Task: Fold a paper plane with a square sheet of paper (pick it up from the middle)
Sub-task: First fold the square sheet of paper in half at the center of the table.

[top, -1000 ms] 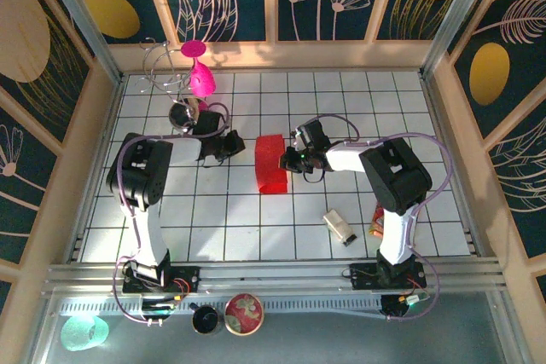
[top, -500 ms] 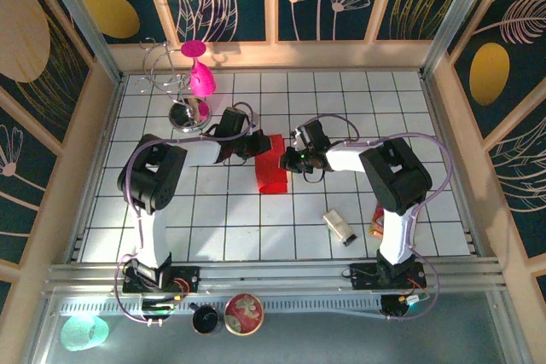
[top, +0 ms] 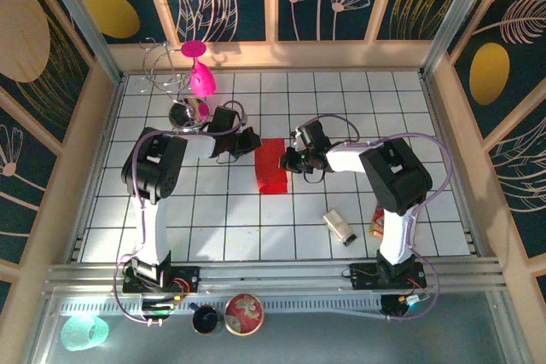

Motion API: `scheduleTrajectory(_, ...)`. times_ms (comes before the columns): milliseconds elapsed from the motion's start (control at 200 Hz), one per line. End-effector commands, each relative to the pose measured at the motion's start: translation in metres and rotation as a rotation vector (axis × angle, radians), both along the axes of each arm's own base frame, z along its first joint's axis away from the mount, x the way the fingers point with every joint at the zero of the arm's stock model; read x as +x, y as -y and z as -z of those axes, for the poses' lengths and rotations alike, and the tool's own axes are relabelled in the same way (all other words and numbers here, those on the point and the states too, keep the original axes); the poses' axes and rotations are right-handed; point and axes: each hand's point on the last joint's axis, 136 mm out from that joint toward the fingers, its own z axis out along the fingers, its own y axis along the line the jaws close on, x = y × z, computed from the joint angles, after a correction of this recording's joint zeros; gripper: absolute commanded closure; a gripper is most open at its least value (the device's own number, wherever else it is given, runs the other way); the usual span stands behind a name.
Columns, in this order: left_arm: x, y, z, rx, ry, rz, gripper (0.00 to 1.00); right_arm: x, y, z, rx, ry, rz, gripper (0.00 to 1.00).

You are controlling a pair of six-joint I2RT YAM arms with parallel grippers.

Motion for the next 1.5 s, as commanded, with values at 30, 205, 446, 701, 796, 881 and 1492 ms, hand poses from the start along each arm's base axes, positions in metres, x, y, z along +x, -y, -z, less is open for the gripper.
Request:
scheduleTrajectory(30,0.02,-0.048,0.031,0.161,-0.031,-0.106,0.96,-0.121,0.125,0.133,-0.574,-0.411,0.029,0.93)
scheduleTrajectory(205,0.035,-0.048,0.017,0.192,0.005,-0.1,0.96,-0.12,0.126,0.132,-0.572,-0.406,0.036,0.93)
scheduleTrajectory(446,0.019,-0.037,-0.02,0.149,0.063,-0.055,0.96,-0.118,0.123,0.129,-0.563,-0.399,0.037,0.93)
scheduleTrajectory(701,-0.013,0.017,-0.047,0.007,0.098,0.09,0.95,-0.119,0.123,0.132,-0.564,-0.403,0.034,0.93)
scheduleTrajectory(796,-0.013,0.028,-0.038,0.013,0.082,0.108,0.95,-0.122,0.124,0.133,-0.564,-0.409,0.035,0.93)
scheduleTrajectory(881,-0.006,0.027,-0.027,0.045,0.061,0.086,0.95,-0.122,0.125,0.134,-0.566,-0.41,0.038,0.93)
scheduleTrajectory(1492,0.068,-0.015,-0.011,0.234,0.073,-0.012,0.97,-0.119,0.127,0.132,-0.574,-0.392,0.043,0.93)
